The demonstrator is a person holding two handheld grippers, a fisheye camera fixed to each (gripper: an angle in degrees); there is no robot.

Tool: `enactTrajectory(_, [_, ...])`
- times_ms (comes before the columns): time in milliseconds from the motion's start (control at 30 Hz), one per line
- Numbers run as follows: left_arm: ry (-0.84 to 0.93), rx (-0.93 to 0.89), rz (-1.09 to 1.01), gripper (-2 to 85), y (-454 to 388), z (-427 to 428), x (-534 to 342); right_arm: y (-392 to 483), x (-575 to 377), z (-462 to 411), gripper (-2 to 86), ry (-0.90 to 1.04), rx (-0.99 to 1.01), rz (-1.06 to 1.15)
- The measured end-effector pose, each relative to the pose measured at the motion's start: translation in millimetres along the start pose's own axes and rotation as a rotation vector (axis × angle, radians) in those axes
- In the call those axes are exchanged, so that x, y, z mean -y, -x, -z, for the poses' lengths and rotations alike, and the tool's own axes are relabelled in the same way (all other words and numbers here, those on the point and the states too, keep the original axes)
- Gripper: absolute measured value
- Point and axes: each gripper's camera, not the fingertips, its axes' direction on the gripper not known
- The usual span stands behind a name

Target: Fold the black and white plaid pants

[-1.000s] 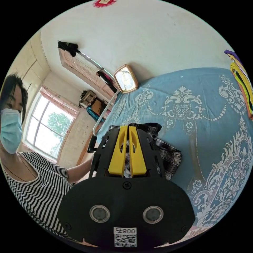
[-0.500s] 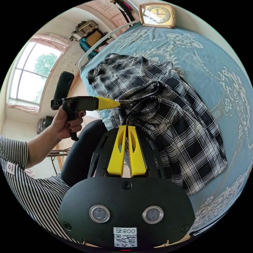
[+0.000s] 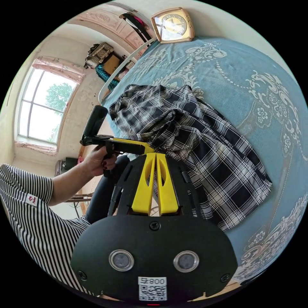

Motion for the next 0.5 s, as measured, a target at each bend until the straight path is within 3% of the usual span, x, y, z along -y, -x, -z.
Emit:
enactTrajectory(300, [0.007, 0.099, -0.078, 2.8, -36, 14, 24, -17, 62, -14, 0.1, 0.017, -0.054, 0.025])
enactTrajectory(500, [-0.003, 0.139, -0.049, 3.5, -52, 13, 32, -17, 95, -52, 0.1, 0.086, -0.239, 0.069])
